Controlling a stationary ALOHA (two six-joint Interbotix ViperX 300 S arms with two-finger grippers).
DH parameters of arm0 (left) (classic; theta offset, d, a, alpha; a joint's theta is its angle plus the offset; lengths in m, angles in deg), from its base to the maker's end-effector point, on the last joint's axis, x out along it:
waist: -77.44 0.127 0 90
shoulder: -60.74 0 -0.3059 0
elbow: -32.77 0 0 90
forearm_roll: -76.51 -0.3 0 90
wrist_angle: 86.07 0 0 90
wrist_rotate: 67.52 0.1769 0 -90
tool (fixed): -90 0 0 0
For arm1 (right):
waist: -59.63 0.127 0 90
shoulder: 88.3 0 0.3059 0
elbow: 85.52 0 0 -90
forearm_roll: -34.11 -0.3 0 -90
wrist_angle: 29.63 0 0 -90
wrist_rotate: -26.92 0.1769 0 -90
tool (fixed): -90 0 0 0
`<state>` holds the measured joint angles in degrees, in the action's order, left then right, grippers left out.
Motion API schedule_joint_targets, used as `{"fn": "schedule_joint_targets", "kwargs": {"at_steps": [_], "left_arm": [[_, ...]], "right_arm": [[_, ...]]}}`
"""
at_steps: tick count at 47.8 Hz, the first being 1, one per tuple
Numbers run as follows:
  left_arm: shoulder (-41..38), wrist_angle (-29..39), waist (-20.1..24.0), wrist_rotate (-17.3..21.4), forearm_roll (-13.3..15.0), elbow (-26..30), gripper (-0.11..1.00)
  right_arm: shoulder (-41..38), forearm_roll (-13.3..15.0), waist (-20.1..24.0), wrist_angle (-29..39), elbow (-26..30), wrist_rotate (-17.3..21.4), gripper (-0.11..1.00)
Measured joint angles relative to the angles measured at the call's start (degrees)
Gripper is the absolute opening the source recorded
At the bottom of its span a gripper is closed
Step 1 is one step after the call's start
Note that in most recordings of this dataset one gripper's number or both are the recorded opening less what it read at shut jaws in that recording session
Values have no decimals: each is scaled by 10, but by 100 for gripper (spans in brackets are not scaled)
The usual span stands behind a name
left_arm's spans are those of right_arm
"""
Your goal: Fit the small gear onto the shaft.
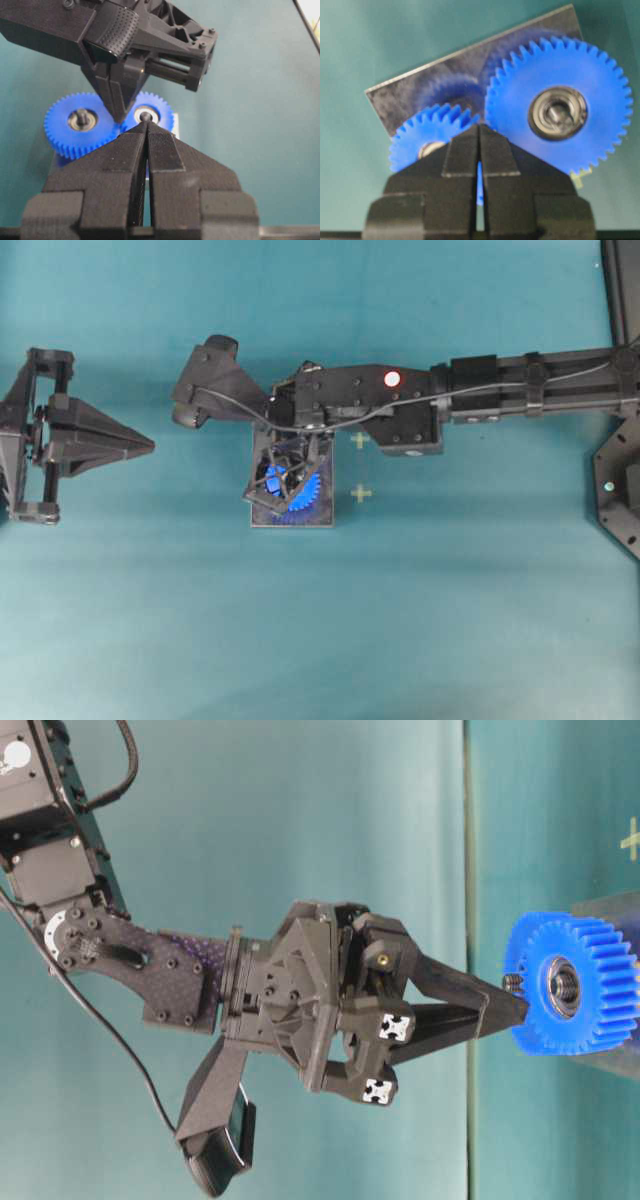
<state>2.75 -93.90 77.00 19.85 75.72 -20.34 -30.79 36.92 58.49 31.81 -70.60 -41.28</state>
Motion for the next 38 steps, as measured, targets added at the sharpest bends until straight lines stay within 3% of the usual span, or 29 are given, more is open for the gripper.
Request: {"fn": "schedule_joint_targets", "kwargs": {"at_steps": [19, 24, 38], "left_arm": [[5, 0, -1, 0, 0, -2, 0], [8, -1, 0, 0, 0, -2, 0], [10, -1, 0, -1, 1, -2, 0]], "right_arm": [[35, -23, 18, 8, -99, 18, 1], [61, -22, 30, 4, -96, 27, 1], [69, 16, 19, 7, -24, 37, 1]]}}
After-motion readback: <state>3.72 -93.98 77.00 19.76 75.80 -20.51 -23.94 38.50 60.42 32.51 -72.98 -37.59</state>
